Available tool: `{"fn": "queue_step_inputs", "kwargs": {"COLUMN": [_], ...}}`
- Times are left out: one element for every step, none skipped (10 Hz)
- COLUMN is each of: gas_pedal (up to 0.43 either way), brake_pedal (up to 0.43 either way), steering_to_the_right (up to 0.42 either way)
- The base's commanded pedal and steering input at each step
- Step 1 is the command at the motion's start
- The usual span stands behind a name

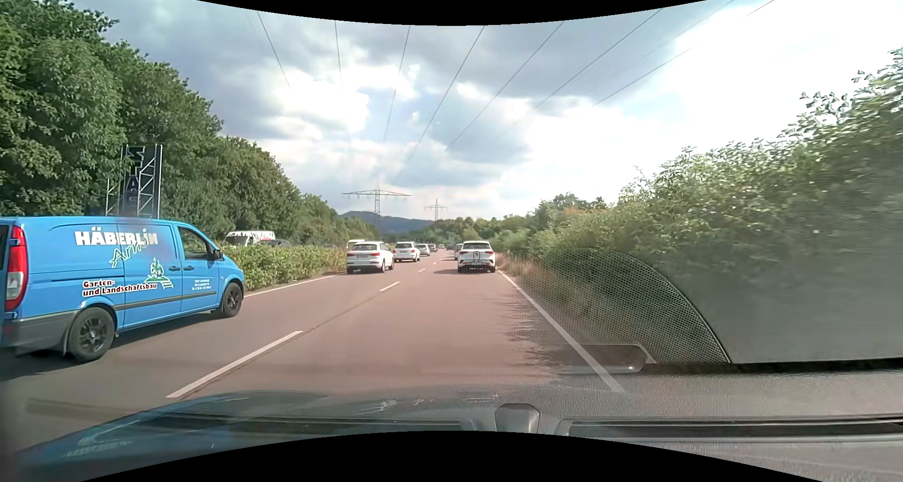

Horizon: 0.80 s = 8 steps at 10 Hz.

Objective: Follow the waypoints while adhering to traffic rules and regulations

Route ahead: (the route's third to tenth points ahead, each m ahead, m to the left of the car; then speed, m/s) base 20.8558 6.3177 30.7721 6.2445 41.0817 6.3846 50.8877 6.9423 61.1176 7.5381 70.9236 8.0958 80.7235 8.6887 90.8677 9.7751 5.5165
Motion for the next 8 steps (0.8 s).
{"fn": "queue_step_inputs", "kwargs": {"gas_pedal": [0.067, 0.067, 0.067, 0.067, 0.067, 0.067, 0.067, 0.079], "brake_pedal": [0.000, 0.000, 0.000, 0.000, 0.000, 0.000, 0.000, 0.000], "steering_to_the_right": [-0.012, -0.011, -0.011, -0.011, -0.011, -0.011, -0.010, -0.009]}}
